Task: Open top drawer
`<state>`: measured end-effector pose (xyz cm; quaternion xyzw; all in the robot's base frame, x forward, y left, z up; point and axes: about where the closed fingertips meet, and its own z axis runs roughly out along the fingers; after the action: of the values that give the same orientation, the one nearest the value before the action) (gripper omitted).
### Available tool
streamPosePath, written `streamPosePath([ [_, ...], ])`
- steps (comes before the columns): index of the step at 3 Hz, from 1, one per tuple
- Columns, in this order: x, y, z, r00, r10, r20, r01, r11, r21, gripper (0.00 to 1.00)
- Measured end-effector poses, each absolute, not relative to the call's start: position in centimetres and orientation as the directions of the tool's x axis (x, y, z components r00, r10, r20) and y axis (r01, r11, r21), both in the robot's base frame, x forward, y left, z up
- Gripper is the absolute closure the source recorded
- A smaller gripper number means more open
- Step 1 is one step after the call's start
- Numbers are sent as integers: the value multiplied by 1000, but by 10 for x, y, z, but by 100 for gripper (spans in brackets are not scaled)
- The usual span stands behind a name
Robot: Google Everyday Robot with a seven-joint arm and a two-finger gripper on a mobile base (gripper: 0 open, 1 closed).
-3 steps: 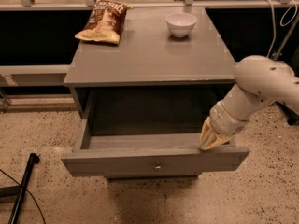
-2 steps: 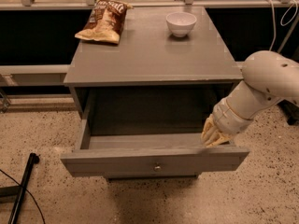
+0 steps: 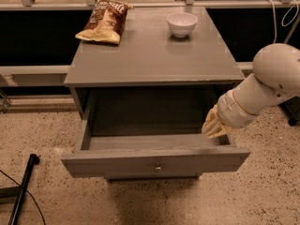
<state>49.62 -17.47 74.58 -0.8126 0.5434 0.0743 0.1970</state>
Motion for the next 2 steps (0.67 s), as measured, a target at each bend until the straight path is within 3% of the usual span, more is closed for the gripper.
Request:
streamPosePath([
  [1,526,-177,738,339,-884,-322,-930,-262,-260,99],
  [2,560,-174,720,269,-915,-302,-947,-194,-257,100],
])
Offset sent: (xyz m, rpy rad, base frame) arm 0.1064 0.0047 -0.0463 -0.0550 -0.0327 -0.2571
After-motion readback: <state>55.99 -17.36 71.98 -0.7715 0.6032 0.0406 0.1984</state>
